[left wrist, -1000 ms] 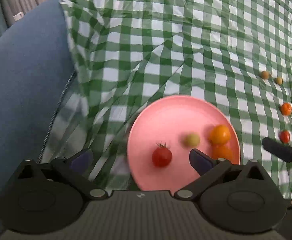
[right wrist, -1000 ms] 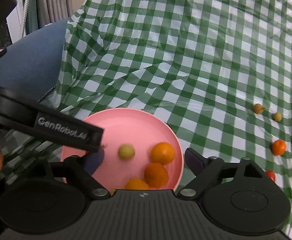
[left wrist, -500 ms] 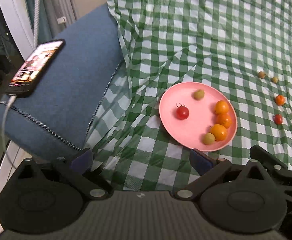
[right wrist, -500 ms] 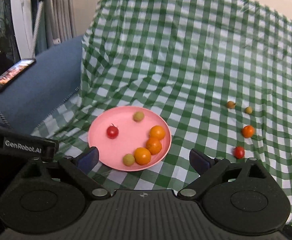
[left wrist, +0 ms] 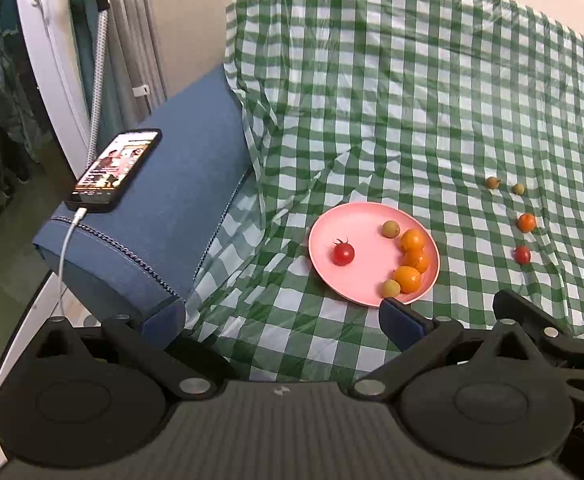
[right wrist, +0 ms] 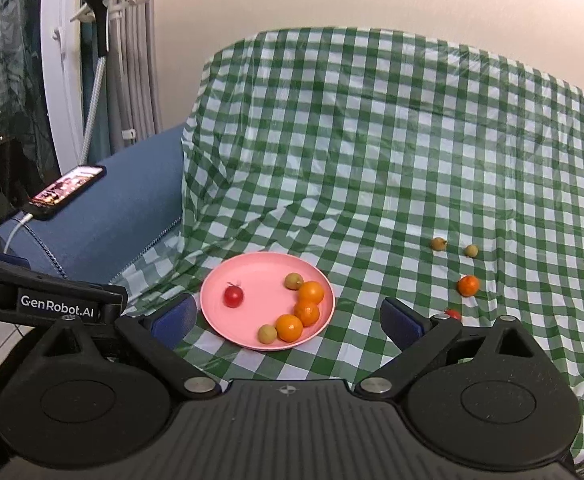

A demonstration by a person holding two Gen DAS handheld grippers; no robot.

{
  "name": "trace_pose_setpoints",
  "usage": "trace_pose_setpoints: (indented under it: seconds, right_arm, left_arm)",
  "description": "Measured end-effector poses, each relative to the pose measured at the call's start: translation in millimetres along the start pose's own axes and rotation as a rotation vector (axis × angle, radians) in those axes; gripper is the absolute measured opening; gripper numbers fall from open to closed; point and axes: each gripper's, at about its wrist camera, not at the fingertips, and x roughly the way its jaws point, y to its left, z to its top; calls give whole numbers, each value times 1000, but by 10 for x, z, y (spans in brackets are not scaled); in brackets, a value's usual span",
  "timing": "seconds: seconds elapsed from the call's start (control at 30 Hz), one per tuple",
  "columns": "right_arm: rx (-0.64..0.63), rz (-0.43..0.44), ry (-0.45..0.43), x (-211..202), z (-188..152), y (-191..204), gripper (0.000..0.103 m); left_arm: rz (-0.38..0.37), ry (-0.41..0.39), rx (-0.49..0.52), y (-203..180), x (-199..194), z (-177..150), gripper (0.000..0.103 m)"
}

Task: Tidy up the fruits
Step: 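Open both tools over the pink plate and lift them away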

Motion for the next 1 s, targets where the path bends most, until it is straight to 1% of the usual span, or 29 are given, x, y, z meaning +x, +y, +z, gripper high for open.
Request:
trace_pose_setpoints:
  seconds: [0.2,0.47,0.8,1.0]
  right_arm:
    - [3,-1,-32,-153,-8,10,98]
    - [2,-3,-51,-251,-8,43,99]
    - [5,-2,-49,-259,-20,32,99]
    - [17,0,-36,-229,-30,60,99]
  left_arm:
    - [3,-29,-7,12,-158,-34,103]
    - [4,-49,-15,33,-266,-51,103]
    - [6,-49,-14,20,-279,-59,103]
    - [3,-34,-6,42,-236,-65,103]
